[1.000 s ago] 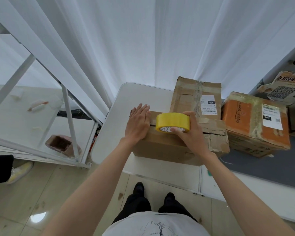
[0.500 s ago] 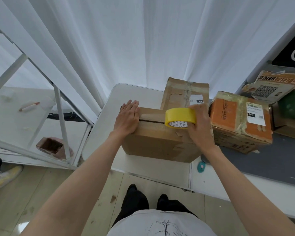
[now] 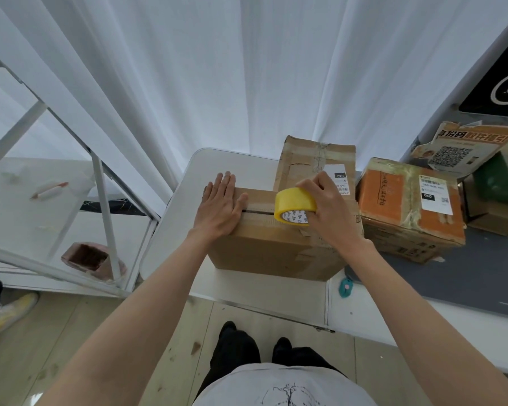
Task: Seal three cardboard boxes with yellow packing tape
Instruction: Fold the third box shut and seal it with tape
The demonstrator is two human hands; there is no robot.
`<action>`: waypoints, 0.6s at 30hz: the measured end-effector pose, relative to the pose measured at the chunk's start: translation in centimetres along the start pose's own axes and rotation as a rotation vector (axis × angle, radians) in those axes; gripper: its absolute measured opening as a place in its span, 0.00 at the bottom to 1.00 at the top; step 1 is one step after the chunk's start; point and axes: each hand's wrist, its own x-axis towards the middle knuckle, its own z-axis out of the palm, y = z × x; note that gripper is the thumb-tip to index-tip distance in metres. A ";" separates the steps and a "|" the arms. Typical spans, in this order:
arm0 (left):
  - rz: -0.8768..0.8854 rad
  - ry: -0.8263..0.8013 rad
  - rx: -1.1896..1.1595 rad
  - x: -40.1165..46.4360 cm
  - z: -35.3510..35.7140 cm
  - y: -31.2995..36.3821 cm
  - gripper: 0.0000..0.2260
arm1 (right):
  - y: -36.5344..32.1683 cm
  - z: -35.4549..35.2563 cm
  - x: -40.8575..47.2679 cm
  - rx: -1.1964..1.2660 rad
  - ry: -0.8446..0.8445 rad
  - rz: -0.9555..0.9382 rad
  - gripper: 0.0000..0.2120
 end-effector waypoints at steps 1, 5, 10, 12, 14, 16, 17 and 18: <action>-0.003 0.002 0.009 0.0 0.1 0.1 0.32 | -0.1 0.0 0.1 -0.015 -0.006 -0.005 0.24; -0.012 0.003 0.045 0.2 0.3 0.1 0.34 | -0.4 0.2 0.4 -0.058 -0.009 -0.022 0.23; -0.022 -0.055 0.153 0.5 0.0 0.6 0.35 | -0.7 0.7 0.6 -0.118 -0.013 -0.017 0.24; -0.029 -0.070 0.226 0.7 -0.3 1.2 0.33 | -0.7 0.6 0.7 -0.126 -0.013 -0.002 0.24; -0.019 -0.058 0.278 0.8 -0.4 2.1 0.31 | -0.7 0.3 0.7 -0.093 -0.018 0.029 0.24; -0.006 -0.048 0.215 0.7 -0.1 3.3 0.28 | -0.7 -0.1 0.4 0.014 -0.026 0.096 0.25; -0.009 -0.047 0.140 0.6 0.1 3.9 0.27 | -0.7 -0.3 0.3 0.088 -0.021 0.145 0.26; -0.013 -0.041 0.065 0.4 0.4 4.5 0.27 | -0.6 -0.5 0.0 0.164 -0.010 0.203 0.26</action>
